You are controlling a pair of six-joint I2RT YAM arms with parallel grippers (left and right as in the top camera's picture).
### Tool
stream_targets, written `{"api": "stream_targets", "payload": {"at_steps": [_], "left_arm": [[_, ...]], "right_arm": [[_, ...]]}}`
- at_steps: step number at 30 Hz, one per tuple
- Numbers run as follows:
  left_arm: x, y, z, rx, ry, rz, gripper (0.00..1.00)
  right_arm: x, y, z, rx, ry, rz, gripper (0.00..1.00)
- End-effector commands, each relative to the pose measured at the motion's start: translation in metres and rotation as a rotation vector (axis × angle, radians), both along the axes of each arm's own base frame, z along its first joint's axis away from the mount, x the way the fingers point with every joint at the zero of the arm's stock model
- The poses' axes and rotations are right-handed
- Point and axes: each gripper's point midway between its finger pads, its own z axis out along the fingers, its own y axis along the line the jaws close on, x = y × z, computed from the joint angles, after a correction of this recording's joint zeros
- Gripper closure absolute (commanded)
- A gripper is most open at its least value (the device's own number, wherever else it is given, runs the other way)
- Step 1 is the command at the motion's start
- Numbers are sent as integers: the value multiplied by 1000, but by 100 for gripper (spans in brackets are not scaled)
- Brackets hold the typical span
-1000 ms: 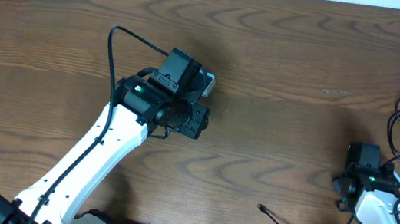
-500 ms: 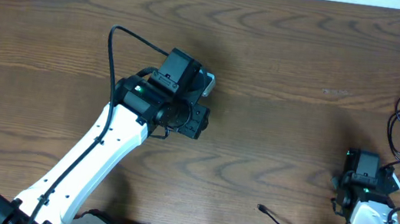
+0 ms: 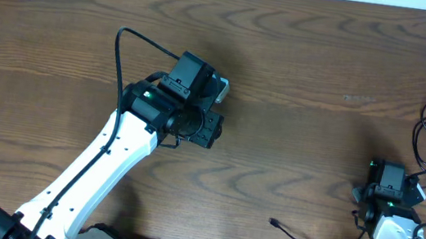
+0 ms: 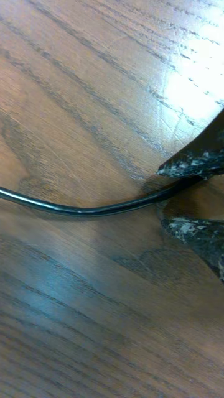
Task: Untangle cables
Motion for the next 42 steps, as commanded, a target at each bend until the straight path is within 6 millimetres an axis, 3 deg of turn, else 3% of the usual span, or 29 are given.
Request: {"api": "stream_targets", "payload": {"at_steps": [1,2,3,5,9,15,18,21,24,29,33,38,42], "left_arm": [[4,1,5,-2,-10,15,50],[4,1,5,-2,-10,15,50],[4,1,5,-2,-10,15,50],[4,1,5,-2,-10,15,50],[4,1,5,-2,-10,14,50],[4,1,5,-2,-10,15,50],[4,1,5,-2,-10,15,50],[4,1,5,-2,-11,15,50],[4,1,5,-2,-10,15,50],[4,1,5,-2,-10,15,50],[3,1,5,-2,-9,15,50],[3,1,5,-2,-9,15,50],[3,1,5,-2,-9,15,50]], "right_arm": [[-43,50,-40,277,155,63,82],[-47,52,-41,283,168,63,81],[-50,54,-41,299,183,63,71],[-54,59,-42,328,197,67,64],[-60,61,-43,338,219,65,61],[-65,65,-43,360,239,65,79],[-65,66,-43,363,238,66,79],[-63,65,-43,361,232,67,99],[-53,64,-42,355,194,74,99],[-6,58,-31,308,17,143,99],[50,39,4,196,-154,216,99],[114,-11,87,-77,-281,280,99],[140,-43,150,-193,-347,271,99]]}}
